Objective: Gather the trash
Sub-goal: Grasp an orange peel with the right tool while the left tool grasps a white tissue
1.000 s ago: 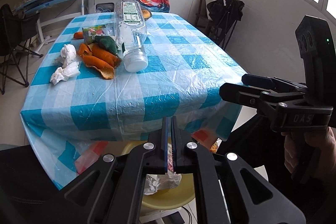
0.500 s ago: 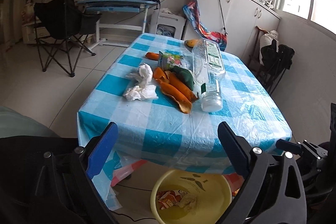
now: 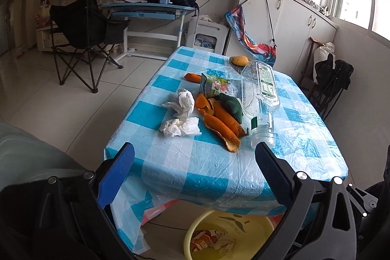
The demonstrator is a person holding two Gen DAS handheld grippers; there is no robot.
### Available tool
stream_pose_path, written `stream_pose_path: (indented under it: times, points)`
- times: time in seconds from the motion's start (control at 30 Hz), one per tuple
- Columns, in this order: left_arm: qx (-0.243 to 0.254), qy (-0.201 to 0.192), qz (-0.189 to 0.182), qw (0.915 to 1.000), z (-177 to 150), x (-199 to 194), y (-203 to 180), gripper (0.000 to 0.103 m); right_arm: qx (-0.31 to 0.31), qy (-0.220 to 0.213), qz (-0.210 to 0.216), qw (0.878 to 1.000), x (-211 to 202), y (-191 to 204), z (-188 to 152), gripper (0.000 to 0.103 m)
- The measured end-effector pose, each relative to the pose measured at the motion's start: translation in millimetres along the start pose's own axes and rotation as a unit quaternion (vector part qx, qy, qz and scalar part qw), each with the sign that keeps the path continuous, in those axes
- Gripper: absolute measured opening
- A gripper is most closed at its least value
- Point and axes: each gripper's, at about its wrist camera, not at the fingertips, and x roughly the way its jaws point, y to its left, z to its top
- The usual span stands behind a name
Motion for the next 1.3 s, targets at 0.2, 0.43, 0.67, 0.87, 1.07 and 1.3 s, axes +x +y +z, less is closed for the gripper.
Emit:
stream_pose_path:
  times: [0.2, 0.43, 0.67, 0.87, 1.07, 1.3]
  points:
    - [-0.023, 0.016, 0.038, 0.9989, 25.3, 15.7, 24.5, 0.096, -0.016, 0.003, 0.051, 0.999, 33.6, 11.6, 34.6, 0.091]
    - [-0.069, 0.011, 0.055, 0.9960, 30.0, 28.6, 47.0, 0.096, -0.022, -0.008, 0.060, 0.998, 75.0, 10.4, 68.0, 0.091]
    - [-0.080, 0.012, 0.052, 0.9954, 32.5, 33.8, 51.1, 0.096, -0.023, -0.015, 0.058, 0.998, 94.5, 5.8, 81.5, 0.086]
    - [-0.063, 0.039, 0.044, 0.9963, 30.6, 46.8, 43.7, 0.096, -0.009, -0.024, 0.028, 0.999, 87.2, -15.6, 84.8, 0.073]
    - [-0.076, 0.032, 0.059, 0.9949, 30.0, 46.6, 49.1, 0.096, -0.034, -0.015, 0.066, 0.997, 94.6, -1.3, 81.9, 0.066]
    - [-0.039, 0.054, 0.049, 0.9966, 29.0, 57.5, 33.8, 0.096, 0.004, -0.003, 0.049, 0.999, 106.5, -19.6, 83.1, 0.048]
